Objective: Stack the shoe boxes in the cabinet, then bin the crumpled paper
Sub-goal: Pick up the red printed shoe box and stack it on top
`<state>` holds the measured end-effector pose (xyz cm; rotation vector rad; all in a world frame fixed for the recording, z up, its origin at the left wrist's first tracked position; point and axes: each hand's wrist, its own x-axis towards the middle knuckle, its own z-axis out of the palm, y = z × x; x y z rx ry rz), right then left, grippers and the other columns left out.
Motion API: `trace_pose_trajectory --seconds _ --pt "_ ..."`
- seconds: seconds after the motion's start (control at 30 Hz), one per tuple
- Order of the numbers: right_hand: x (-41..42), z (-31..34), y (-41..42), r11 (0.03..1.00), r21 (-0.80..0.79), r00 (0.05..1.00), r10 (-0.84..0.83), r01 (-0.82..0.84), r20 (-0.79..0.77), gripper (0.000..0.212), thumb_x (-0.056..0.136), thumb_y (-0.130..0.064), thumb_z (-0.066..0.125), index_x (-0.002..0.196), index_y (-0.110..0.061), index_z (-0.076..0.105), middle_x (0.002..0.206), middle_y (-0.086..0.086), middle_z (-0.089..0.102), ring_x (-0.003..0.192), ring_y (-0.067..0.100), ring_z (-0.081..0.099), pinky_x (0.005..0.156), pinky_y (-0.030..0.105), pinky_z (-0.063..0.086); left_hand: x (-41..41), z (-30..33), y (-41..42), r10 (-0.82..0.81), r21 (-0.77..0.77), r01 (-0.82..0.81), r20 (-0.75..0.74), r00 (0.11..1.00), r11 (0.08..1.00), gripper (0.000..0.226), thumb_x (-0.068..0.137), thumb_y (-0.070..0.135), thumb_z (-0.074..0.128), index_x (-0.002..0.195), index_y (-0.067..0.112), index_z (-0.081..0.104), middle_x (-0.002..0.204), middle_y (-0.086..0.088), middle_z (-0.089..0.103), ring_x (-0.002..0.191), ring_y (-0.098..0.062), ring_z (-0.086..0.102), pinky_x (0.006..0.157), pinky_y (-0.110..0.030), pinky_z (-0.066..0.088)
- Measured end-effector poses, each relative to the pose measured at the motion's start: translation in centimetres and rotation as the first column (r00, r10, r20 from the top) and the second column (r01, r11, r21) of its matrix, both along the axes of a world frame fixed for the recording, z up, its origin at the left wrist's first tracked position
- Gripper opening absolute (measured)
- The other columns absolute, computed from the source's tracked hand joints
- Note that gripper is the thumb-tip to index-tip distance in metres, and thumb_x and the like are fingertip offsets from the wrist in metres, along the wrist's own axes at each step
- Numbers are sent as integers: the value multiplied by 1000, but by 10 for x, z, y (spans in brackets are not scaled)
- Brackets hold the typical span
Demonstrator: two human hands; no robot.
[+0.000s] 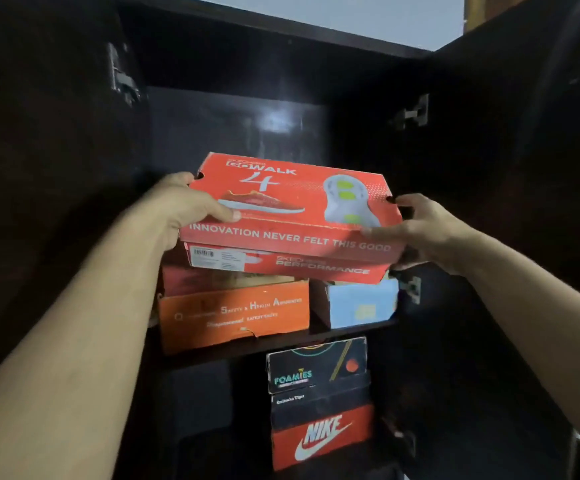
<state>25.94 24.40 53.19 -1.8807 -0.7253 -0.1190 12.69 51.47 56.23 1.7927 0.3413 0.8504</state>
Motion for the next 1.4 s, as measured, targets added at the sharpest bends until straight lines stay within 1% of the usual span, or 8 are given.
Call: trace_pose_trajectory --seconds 0.1,0.3,0.57,0.73,0.97,1.13,1.3,1.4 --pt "19 26 47 998 70 1000 0 -1 5 75 67 -28 87 125 -12 40 102 5 62 95 29 67 83 54 57 9 20 25 125 -8 -124 64 990 992 47 66 -4 82 94 16 52 97 -4 64 67 -14 60 58 -27 47" --pt "59 42 129 973 232 1000 7 -11 18 57 69 -21 86 107 -13 45 90 0 59 86 24 66 84 49 57 51 16 74 317 -107 -302 184 930 947 60 62 -3 83 111 11 50 108 -9 65 93 -29 68 81 -45 58" --pt "101 35 190 934 357 998 41 -23 -44 72 73 -11 84 135 -3 47 115 4 61 94 21 63 69 26 55 80 -1 114 486 -102 -476 242 840 874 69 61 11 88 120 13 53 121 -6 63 107 -27 63 94 -42 53" --pt "122 30 206 939 343 995 35 -3 -88 83 70 -26 86 140 -7 46 130 9 61 104 28 67 89 43 57 90 -2 126 490 -2 -500 204 848 866 69 59 17 86 120 14 53 122 -6 62 110 -28 62 94 -42 53" --pt "123 33 220 983 112 976 -158 142 151 61 88 -34 68 142 -17 47 129 4 57 121 24 55 101 33 45 97 -13 133 401 118 -430 210 892 895 89 57 16 84 138 22 47 127 -6 58 113 -23 60 98 -37 50" --pt "118 28 221 992 9 980 -124 124 158 77 91 -23 60 154 -22 16 141 14 47 124 30 51 99 39 47 96 -19 137 372 204 -385 98 923 900 113 66 15 85 154 31 15 160 -6 19 145 -20 26 117 -35 29" --pt "106 12 183 991 -37 980 -122 129 156 67 89 -27 68 144 -12 34 129 6 59 113 24 59 79 28 47 94 -32 99 582 375 -673 338 740 638 66 77 14 69 139 12 47 147 -14 39 137 -32 33 113 -37 31" --pt "98 -2 139 990 -75 987 -111 120 120 46 88 -23 69 127 -14 47 111 9 63 97 28 64 80 40 55 107 -41 59 478 439 -577 323 817 689 44 77 14 69 121 11 61 125 -11 58 121 -32 49 99 -37 41"
